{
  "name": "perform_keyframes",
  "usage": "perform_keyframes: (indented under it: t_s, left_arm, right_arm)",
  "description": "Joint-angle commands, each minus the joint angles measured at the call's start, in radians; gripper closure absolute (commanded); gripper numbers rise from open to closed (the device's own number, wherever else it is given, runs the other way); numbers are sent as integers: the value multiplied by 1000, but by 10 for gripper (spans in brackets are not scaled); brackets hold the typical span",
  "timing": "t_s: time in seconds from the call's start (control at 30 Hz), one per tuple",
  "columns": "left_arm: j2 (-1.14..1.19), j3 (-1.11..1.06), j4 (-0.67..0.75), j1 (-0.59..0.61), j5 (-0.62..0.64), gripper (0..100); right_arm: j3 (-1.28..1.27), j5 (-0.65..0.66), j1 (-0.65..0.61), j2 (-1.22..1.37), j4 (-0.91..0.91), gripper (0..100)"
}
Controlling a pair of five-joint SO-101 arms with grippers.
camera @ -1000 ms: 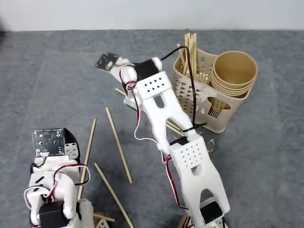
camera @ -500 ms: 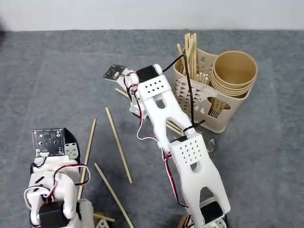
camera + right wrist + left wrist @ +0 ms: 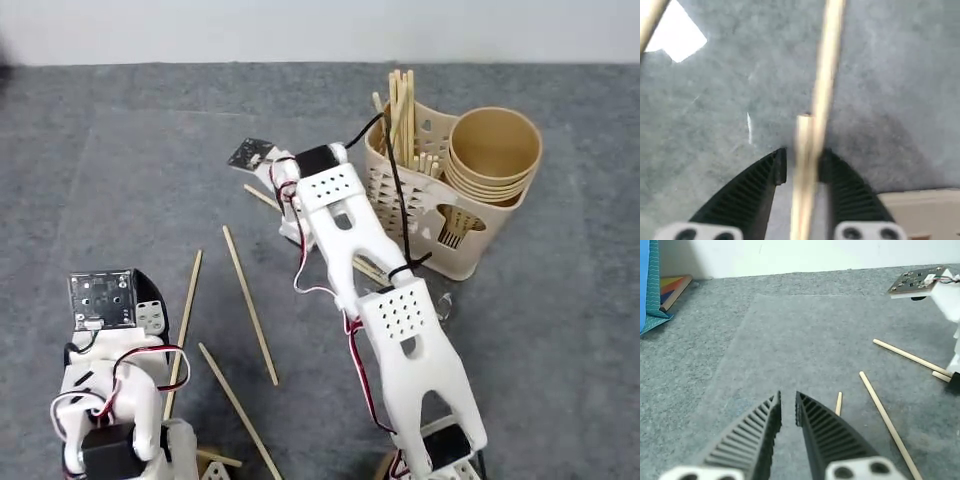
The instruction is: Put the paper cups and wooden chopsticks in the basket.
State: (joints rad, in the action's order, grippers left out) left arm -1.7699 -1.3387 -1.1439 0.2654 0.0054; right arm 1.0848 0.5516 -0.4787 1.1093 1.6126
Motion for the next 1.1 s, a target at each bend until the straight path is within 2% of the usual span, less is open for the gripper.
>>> perform_keyframes:
  t_s: [0.0, 0.2, 0.37, 0.67, 0.83, 1.07]
  left_arm:
    - [0, 7, 8, 8, -8, 952]
    - [0, 7, 8, 8, -8, 952]
    - [0, 7, 8, 8, -8, 952]
    - [0, 7, 8, 8, -8, 952]
    - [0, 7, 8, 8, -8, 952]
    - [0, 7, 8, 8, -8, 952]
  right_arm:
    - [-9, -5, -36, 13, 24, 980]
    - [-6, -5, -50, 5, 67, 991]
    - [95, -8, -76, -47, 183, 991]
    - [87, -11, -148, -208, 186, 991]
    - [-11, -11, -148, -338, 186, 991]
    - [-336, -11, -166, -519, 186, 988]
